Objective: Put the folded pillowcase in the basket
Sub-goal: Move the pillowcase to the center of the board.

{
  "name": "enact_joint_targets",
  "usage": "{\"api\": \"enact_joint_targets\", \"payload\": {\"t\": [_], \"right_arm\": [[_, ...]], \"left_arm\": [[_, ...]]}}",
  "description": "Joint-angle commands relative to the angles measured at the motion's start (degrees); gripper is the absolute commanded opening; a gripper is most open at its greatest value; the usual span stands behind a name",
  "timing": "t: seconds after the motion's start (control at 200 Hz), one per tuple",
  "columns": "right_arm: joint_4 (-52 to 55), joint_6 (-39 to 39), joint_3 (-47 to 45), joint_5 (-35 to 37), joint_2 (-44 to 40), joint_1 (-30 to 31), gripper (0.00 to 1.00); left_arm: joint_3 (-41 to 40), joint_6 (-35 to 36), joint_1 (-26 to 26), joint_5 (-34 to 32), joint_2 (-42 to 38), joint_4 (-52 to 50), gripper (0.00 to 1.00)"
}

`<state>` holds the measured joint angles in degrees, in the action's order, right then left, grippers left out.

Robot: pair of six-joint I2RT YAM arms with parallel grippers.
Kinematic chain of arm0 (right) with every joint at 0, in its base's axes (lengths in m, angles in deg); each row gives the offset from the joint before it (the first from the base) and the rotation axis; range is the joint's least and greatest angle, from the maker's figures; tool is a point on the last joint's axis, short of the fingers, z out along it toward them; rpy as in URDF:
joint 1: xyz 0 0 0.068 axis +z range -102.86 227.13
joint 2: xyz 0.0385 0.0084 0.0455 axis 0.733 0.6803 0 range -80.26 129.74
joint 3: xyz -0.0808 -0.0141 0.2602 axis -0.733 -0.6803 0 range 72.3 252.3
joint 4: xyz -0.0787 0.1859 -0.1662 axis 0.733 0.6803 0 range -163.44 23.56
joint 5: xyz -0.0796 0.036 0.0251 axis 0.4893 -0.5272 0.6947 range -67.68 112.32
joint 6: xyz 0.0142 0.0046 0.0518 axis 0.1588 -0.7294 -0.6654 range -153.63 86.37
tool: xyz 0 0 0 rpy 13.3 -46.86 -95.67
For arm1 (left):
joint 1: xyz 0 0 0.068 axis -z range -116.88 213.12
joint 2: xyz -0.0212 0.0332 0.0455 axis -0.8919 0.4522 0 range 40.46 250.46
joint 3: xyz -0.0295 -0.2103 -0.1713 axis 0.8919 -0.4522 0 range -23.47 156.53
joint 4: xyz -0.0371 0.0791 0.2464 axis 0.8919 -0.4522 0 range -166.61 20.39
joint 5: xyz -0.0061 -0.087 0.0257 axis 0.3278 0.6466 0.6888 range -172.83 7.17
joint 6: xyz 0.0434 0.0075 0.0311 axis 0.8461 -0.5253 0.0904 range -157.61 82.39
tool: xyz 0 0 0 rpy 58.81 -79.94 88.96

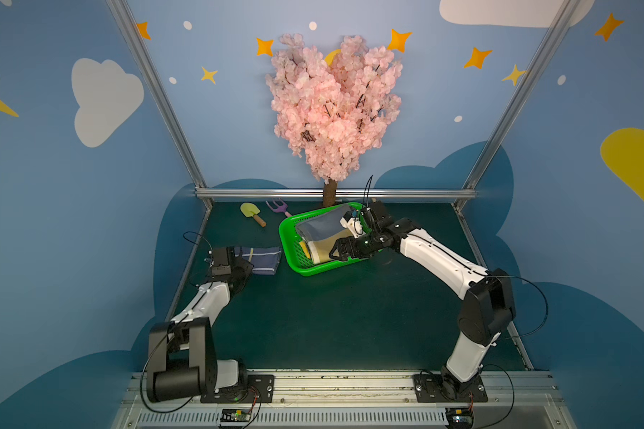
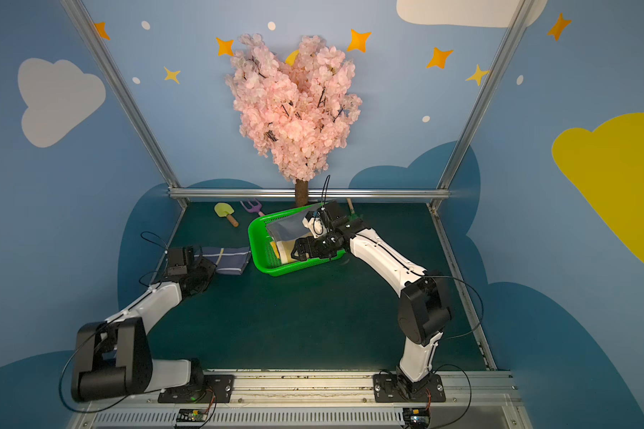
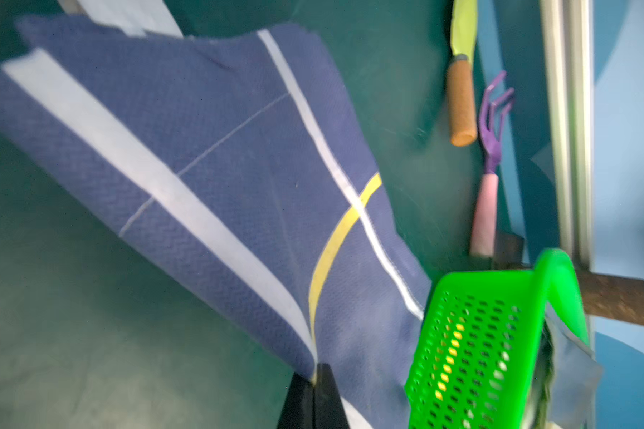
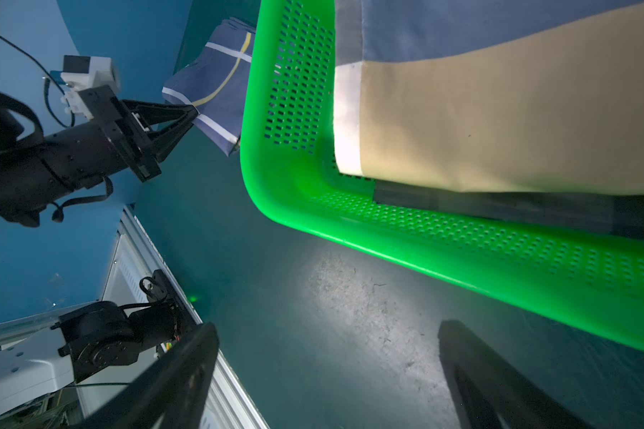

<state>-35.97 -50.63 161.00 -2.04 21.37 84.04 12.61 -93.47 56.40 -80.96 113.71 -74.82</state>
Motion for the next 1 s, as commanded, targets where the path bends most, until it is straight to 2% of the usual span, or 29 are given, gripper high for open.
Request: {"api": "enact_joint_targets", "payload": {"t": [0.0, 0.23, 0.405, 0.701, 0.841, 0.996], "right_arm": [[-1.6, -1.4, -3.1, 0.9, -4.0, 1.6, 0.97], [-3.3, -3.7, -10.7, 1.5, -8.9, 5.0, 0.97], [-4.0, -5.9, -14.7, 2.1, -11.9, 7.2, 0.98], [-9.4, -16.5, -25.3, -1.5, -14.1, 7.7, 0.98], [-15.6, -21.9, -31.9, -5.7, -15.3, 7.4, 0.98], [-25.9, -29.8, -41.6, -10.4, -20.0, 4.1, 0.98]], "left_arm": [[-4.8, -2.0, 3.8, -4.6, -10.7, -5.9, 0.03], [-11.4, -4.2, 13.1, -9.3, -32.4, -18.4, 0.03], [-14.8, -7.8, 20.7, -12.1, -38.0, -23.9, 0.03], [-16.9, -17.6, 38.4, -19.9, -34.9, -20.7, 0.03], [-15.6, -21.3, 46.4, -23.5, -28.7, -16.0, 0.03], [-11.1, -23.7, 54.2, -27.3, -19.4, -13.5, 0.03]]}}
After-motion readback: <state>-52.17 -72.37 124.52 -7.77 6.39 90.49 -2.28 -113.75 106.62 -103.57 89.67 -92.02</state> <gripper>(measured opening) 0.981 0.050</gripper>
